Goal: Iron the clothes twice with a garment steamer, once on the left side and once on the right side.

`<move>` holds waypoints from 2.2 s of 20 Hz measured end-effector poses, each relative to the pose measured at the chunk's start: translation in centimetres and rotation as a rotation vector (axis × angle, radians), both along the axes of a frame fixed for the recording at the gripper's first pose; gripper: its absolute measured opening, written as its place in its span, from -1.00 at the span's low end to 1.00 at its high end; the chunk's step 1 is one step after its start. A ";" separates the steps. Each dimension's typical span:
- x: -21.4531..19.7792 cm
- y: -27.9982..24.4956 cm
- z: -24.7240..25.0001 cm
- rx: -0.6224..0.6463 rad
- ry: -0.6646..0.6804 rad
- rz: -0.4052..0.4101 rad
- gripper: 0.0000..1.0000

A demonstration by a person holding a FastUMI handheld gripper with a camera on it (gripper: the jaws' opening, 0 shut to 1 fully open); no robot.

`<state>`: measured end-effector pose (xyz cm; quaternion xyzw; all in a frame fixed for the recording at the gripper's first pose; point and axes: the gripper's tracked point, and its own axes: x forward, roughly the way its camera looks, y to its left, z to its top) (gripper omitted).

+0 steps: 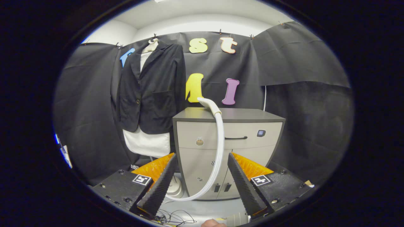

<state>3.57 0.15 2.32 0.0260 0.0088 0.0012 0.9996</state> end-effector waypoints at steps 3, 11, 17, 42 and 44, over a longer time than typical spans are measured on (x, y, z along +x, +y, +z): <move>1.4 2.0 2.2 -0.012 -0.020 0.011 0.99; 4.0 2.5 4.6 0.027 0.064 -0.061 1.00; 7.1 -0.1 8.0 0.025 0.121 -0.034 1.00; 31.6 -4.4 11.8 0.091 0.617 0.206 0.87; 32.5 -4.8 11.9 0.070 0.638 0.209 0.84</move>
